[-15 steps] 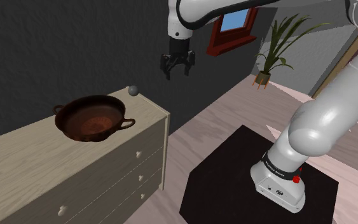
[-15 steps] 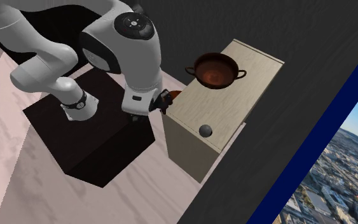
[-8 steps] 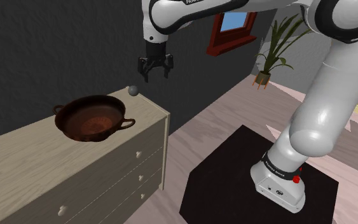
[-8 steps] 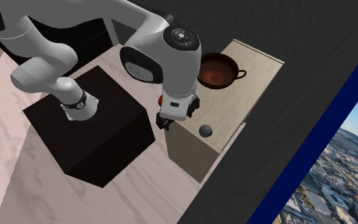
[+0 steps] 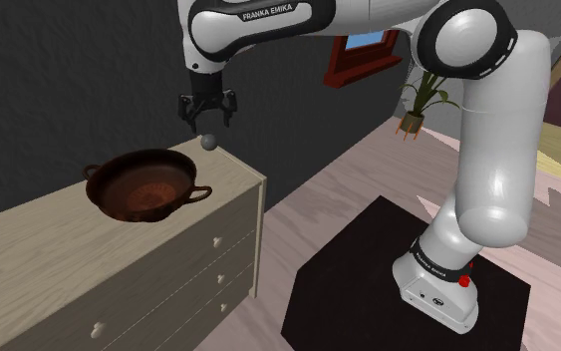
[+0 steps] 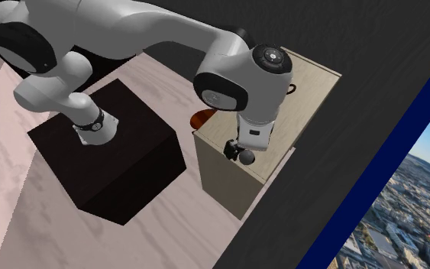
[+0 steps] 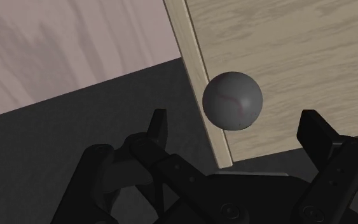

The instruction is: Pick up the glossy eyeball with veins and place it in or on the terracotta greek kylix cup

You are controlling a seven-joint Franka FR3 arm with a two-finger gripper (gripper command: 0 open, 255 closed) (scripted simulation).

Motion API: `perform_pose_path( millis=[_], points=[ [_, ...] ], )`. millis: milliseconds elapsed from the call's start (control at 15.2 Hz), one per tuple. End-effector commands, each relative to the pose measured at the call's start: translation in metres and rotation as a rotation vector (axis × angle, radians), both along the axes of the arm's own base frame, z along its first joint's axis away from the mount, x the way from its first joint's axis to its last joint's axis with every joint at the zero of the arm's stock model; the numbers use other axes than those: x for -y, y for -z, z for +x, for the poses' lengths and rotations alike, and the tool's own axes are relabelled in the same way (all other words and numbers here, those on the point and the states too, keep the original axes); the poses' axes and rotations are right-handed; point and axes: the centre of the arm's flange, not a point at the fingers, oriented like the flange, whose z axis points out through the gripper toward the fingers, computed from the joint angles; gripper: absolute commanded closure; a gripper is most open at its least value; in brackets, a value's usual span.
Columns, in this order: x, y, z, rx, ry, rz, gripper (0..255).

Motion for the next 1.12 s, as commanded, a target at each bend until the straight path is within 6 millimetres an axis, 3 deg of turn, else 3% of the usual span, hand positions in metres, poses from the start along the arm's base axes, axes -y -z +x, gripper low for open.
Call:
perform_pose_path(
  millis=[0,396,924,990,1056],
  points=[
    [-0.002,0.009,0.005,0.001,0.000,0.001,0],
    [-0.002,0.039,0.005,0.001,0.000,0.001,0],
    [-0.002,0.039,0.006,0.001,0.000,0.001,0],
    [-0.002,0.039,0.005,0.001,0.000,0.001,255],
    [-0.002,0.039,0.005,0.001,0.000,0.001,255]
  ],
)
